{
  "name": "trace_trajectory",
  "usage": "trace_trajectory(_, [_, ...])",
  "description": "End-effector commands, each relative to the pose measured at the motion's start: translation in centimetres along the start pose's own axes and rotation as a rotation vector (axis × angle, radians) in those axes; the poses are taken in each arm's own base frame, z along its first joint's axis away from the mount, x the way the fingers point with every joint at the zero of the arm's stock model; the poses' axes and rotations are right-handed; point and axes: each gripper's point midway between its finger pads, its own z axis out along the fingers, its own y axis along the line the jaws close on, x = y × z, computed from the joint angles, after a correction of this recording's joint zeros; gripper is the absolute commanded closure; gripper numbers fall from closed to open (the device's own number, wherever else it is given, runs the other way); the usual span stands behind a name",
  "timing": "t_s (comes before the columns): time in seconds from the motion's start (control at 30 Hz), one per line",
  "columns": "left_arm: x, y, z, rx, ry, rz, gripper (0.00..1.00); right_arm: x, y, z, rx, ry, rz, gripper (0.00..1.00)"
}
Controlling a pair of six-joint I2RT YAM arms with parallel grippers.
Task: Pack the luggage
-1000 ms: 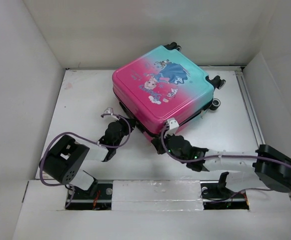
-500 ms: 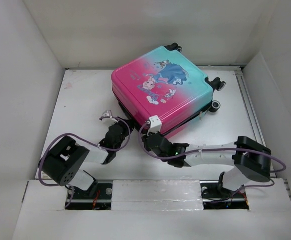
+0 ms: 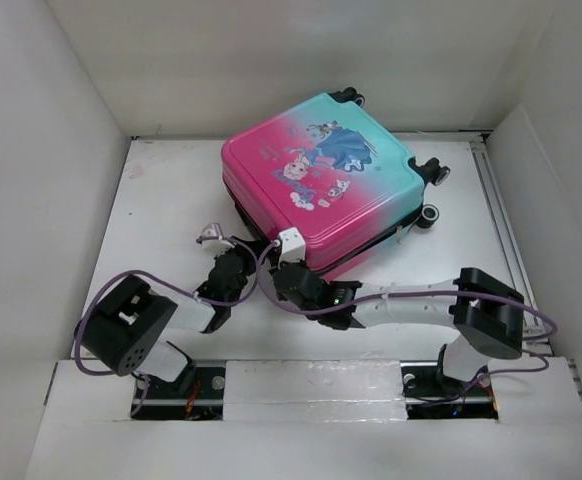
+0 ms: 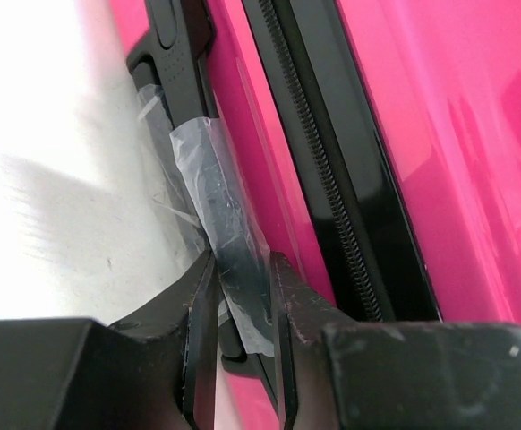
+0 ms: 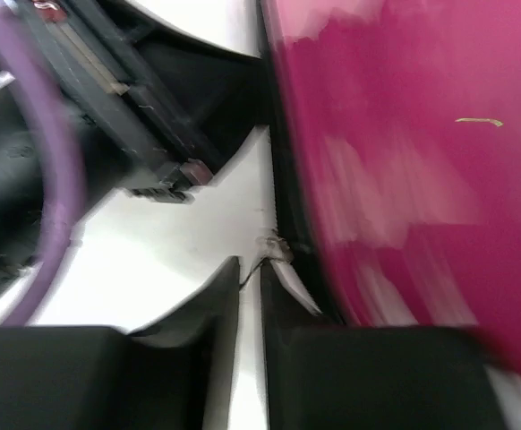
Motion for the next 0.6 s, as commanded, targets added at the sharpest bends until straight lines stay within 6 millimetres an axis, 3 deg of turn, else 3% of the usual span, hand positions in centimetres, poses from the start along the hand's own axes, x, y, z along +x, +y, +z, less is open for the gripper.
trace_trajectory(0.0, [3.8, -7.3, -3.9, 0.328, 0.219, -0.01, 1.0, -7.7, 7.0, -2.7, -0.333, -0.165, 0.223, 0.78])
trace_trajectory(0.03, [3.7, -7.0, -4.0, 0.314, 0.218, -0.007, 1.0, -8.2, 6.8, -3.9, -0.356, -0.167, 0.226, 0.62])
trace_trajectory(0.1, [2.9, -7.2, -3.6, 0.29, 0.192, 0.025, 1.0, -5.0, 5.6, -5.0, -0.374, -0.088, 0.183, 0.51])
trace_trajectory(0.13, [3.3, -5.8, -3.5, 0.231, 0.208, 0.078, 0.91, -5.8, 5.1, -6.5, -0.4, -0.109, 0.196, 0.44])
trace_trajectory(0.23, [1.2, -4.6, -3.8, 0.151, 0.137, 0.112, 0.49, -3.3, 2.9, -8.0, -0.391, -0.065, 0.2, 0.37])
trace_trajectory(0.27, [0.6, -4.2, -3.9, 0.124, 0.119, 0.116, 0.29, -4.4, 2.3, -9.2, -0.396, -0.091, 0.224, 0.37])
trace_trajectory(0.33, [-2.1, -5.0, -4.5, 0.109, 0.033, 0.106, 0.17, -4.1, 0.5, -9.7, -0.327, -0.074, 0.208, 0.35])
trace_trajectory(0.37, [-2.3, -4.0, -4.8, 0.066, 0.037, 0.124, 0.15, -5.3, -0.1, -10.7, -0.324, -0.102, 0.223, 0.34])
trace_trajectory(0.4, [-3.4, -4.4, -5.1, 0.061, 0.004, 0.131, 0.14, -5.2, -0.8, -11.0, -0.309, -0.1, 0.202, 0.35])
trace_trajectory(0.47, [-6.5, -5.4, -6.0, 0.068, -0.095, 0.099, 0.14, -7.0, -1.8, -11.7, -0.281, -0.146, 0.195, 0.42])
trace_trajectory(0.57, [-11.6, -7.4, -6.6, 0.077, -0.246, 0.096, 0.19, -10.7, -5.2, -11.8, -0.182, -0.219, 0.213, 0.85])
